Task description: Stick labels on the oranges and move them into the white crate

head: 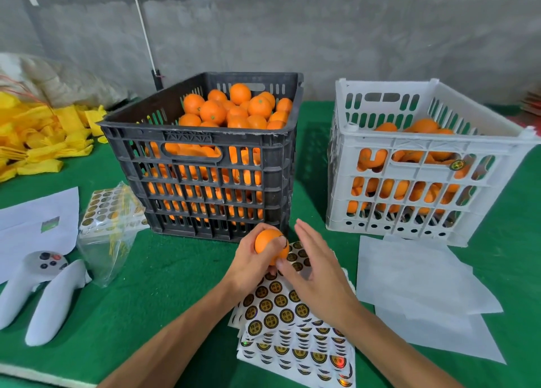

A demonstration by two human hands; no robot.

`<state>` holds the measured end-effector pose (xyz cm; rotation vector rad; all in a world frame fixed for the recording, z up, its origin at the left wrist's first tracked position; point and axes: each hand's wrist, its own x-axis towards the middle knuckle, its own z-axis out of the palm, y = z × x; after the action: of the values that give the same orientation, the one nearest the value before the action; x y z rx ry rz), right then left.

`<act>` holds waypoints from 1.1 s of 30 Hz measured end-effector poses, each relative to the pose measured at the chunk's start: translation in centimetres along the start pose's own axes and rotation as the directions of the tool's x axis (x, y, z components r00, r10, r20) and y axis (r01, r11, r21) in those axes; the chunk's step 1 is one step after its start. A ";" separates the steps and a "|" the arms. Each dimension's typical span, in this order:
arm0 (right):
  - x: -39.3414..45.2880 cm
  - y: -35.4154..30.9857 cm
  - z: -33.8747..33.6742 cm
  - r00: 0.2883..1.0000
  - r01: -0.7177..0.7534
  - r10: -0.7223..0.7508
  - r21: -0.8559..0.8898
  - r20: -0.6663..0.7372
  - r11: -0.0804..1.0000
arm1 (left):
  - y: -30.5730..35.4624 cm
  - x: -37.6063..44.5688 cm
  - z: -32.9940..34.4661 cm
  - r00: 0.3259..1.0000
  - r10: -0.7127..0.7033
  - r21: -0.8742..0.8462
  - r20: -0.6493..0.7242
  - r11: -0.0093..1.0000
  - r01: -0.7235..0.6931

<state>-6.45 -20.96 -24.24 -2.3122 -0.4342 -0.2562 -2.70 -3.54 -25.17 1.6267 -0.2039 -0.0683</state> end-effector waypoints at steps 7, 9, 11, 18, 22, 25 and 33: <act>0.3 -1.7 -0.8 0.943 0.190 -0.231 -0.181 -0.238 0.965 | 2.6 0.1 1.1 0.999 0.019 -0.083 0.040 0.996 -0.016; 0.9 -2.0 -2.2 0.900 0.221 -0.295 -0.247 -0.321 0.943 | 4.3 0.8 1.9 0.997 -0.008 -0.195 0.080 0.981 0.023; 2.0 -2.2 -4.6 0.832 0.270 -0.406 -0.364 -0.378 0.891 | 6.7 2.1 3.0 0.995 -0.012 -0.304 0.099 0.952 0.041; 7.5 -2.8 -15.2 0.650 0.133 -0.492 -0.550 -0.580 0.824 | 21.0 8.1 8.5 0.943 0.170 -0.195 0.285 0.974 -0.117; 10.3 -3.2 -19.3 0.723 -0.153 -0.291 -0.557 -0.626 0.816 | 25.4 11.2 9.9 0.925 0.256 0.366 0.282 0.862 -0.350; 11.4 -3.8 -19.3 0.764 -0.141 -0.274 -0.566 -0.584 0.812 | 26.1 13.1 7.2 0.923 0.289 0.674 0.255 0.631 -0.383; 15.9 -9.0 -11.2 0.849 0.375 -0.417 -0.187 -0.325 0.908 | 24.7 14.2 -6.1 0.973 -0.182 0.990 -0.141 -0.015 0.141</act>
<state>4.19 -19.39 -5.66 -2.1995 -0.7229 -0.9156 10.07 -1.31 0.98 3.2100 -0.0377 -0.1494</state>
